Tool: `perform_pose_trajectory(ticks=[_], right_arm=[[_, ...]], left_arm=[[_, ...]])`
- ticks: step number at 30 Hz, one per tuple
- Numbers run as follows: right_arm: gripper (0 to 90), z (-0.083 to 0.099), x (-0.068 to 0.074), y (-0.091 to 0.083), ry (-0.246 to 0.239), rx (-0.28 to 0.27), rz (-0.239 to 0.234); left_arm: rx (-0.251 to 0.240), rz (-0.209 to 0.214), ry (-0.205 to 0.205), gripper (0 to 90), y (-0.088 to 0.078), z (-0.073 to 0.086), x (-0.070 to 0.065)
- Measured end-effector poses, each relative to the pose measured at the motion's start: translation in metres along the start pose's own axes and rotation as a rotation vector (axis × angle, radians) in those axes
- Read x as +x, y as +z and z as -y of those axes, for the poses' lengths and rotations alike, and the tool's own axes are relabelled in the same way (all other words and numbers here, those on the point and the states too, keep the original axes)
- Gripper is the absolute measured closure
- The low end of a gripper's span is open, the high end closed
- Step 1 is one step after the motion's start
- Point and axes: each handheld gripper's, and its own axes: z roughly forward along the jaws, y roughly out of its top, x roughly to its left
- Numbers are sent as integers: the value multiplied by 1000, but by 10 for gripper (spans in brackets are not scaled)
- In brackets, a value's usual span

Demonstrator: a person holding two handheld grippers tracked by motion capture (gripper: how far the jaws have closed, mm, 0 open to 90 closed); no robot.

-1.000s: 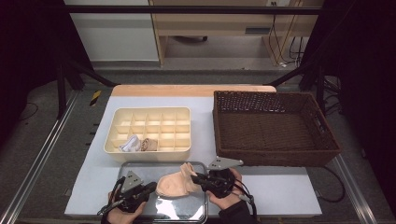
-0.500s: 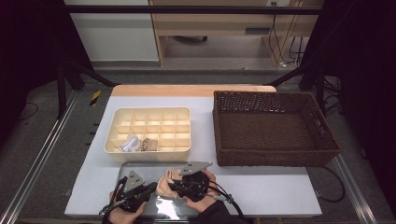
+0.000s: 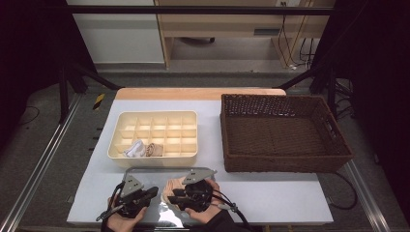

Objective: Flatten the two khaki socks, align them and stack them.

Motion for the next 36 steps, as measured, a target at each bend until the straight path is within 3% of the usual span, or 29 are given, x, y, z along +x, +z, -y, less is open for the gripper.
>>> perform_pose_trajectory(ticks=[2, 5, 8, 11, 13, 15, 18, 21, 23, 25, 32, 36], right_arm=[[726, -2, -2, -9, -4, -30, 7], [843, -2, -8, -19, -17, -35, 62], [900, 6, -15, -17, -29, 12, 124], [900, 14, -18, -8, -36, 53, 134], [900, 18, -18, -4, -32, 70, 125], [884, 19, -18, -2, -36, 63, 115], [863, 17, -19, -10, -25, 35, 106], [846, 16, -22, -21, -17, 11, 123], [828, 17, -25, -28, -8, -3, 138], [806, 19, -29, -34, 3, -10, 152], [737, 26, -34, -34, 31, -12, 168], [683, 27, -32, -24, 31, -5, 167]], left_arm=[[-9, 1, -1, 867, 0, 0, 1], [-16, 13, 17, 871, -1, -1, 1], [-25, 6, 32, 853, 0, -2, -1], [-33, -20, 44, 805, 1, -3, 0], [-22, -18, 29, 782, 2, -3, 2], [-20, -29, 24, 759, 2, -3, 4], [-75, -58, 47, 693, -3, -4, 4], [-125, -30, 53, 639, -6, -5, 6], [-109, 4, 27, 575, -5, -7, 8], [-89, 33, 15, 590, -4, -9, 7], [-84, 54, 44, 579, -10, -25, -12], [-36, 66, 61, 544, 4, -25, -24]])
